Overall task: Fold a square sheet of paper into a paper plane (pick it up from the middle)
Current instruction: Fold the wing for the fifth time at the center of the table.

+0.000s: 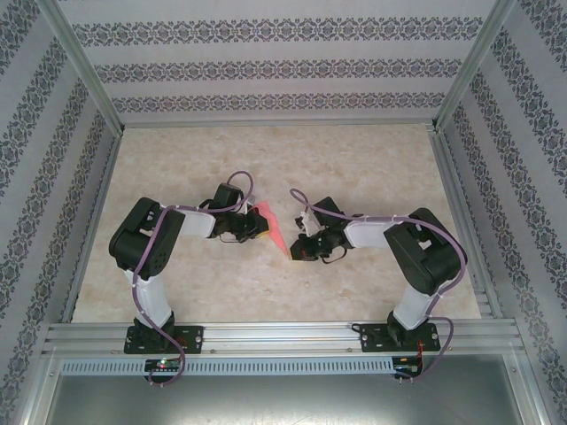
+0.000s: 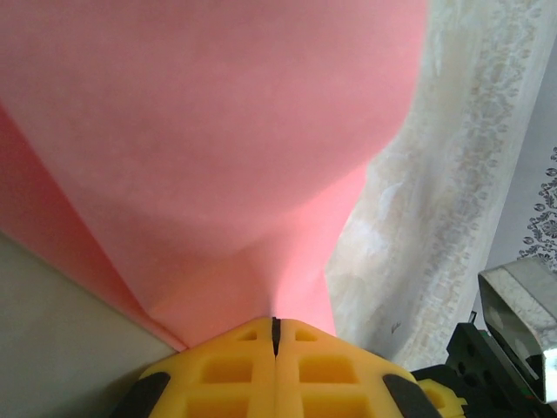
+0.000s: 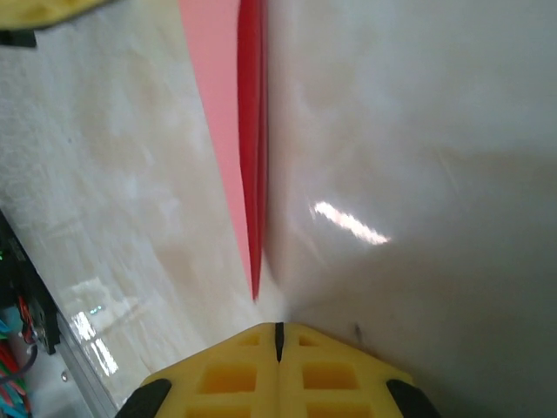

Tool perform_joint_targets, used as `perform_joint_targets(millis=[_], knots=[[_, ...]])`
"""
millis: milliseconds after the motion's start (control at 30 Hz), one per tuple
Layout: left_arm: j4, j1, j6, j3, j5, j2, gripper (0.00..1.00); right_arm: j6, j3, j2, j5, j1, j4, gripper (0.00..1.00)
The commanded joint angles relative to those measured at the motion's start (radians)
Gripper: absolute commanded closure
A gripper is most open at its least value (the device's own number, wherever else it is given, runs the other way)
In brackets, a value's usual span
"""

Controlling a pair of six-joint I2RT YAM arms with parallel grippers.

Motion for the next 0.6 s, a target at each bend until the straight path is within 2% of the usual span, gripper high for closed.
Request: perform_joint_targets(millis=[0, 167, 333, 567], knots=[[-0.131, 0.008, 0.028, -0.020, -0.116, 0.049, 1.00, -0.018, 0.015, -0.046, 0.026, -0.003, -0.097, 1.00], [-0.124, 0.009, 0.030, -0.017, -0.104, 0.052, 1.00, 0.023, 0.109, -0.024, 0.032, 0.019, -0.012, 1.00], [-0.117, 0.007, 0.033, -0.003, -0.082, 0.055, 1.00, 0.055, 0.215, 0.072, 0.064, 0.046, 0.040, 1.00], [-0.115, 0.007, 0.042, 0.027, -0.051, 0.049, 1.00, 0.049, 0.249, 0.157, 0.095, 0.037, 0.046, 1.00]])
